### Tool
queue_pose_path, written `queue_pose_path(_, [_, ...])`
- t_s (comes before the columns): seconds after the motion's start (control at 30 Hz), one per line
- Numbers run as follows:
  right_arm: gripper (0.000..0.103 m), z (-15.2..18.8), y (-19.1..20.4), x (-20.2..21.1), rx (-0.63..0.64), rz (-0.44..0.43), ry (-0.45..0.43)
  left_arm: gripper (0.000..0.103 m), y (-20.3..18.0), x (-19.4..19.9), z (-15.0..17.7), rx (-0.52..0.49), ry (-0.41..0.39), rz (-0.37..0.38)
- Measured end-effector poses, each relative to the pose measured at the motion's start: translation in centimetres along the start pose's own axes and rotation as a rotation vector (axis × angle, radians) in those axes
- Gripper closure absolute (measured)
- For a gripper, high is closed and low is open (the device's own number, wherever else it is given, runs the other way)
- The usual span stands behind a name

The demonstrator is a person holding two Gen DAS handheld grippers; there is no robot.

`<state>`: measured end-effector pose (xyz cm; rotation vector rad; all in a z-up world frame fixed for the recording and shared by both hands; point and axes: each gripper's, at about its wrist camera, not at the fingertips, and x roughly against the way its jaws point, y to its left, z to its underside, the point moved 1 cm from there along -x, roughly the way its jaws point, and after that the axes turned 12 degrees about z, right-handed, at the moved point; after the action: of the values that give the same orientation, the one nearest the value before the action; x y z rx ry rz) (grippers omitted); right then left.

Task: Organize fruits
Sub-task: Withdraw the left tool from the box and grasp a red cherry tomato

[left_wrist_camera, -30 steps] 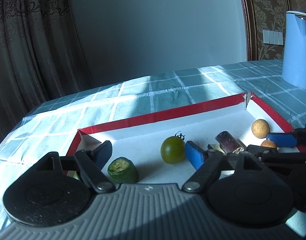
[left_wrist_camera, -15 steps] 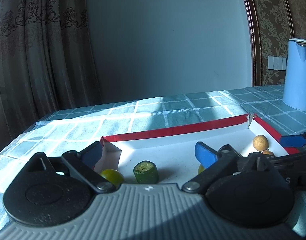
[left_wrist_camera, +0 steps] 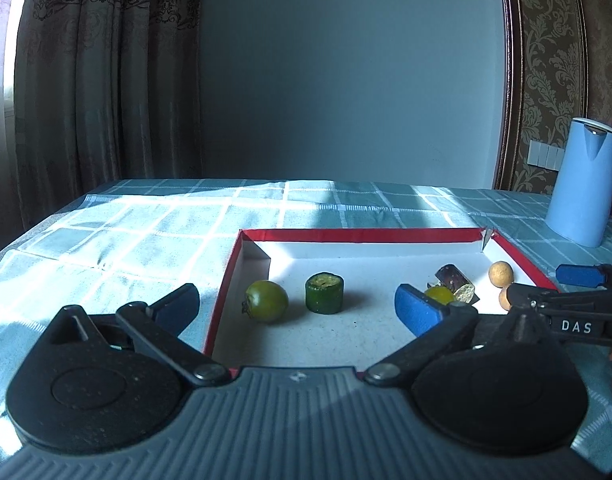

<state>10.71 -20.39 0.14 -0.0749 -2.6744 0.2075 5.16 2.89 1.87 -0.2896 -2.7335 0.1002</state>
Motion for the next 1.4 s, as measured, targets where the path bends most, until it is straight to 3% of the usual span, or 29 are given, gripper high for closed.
queue_pose_path(0.37, [0.027,0.5,-0.6,1.4,-0.021,-0.016,0.014,0.000,0.7,3.8,3.1,-0.075,0.066,0.111])
queue_pose_path(0.47, [0.027,0.6,-1.1,1.8,-0.046,-0.029,0.020,0.000,0.4,3.8,3.9,-0.097,0.129,0.153])
queue_pose_path(0.7, [0.027,0.9,-1.4,3.1,-0.071,-0.076,0.014,0.001,-0.2,3.4,4.2,-0.123,0.161,0.180])
queue_pose_path(1.0, [0.027,1.2,-0.5,4.4,-0.020,-0.102,-0.013,0.019,-0.6,1.4,4.8,-0.137,0.277,0.200])
queue_pose_path(1.4, [0.027,1.3,-0.1,4.8,-0.006,-0.135,-0.018,0.044,-1.6,1.3,4.9,-0.174,0.289,0.258])
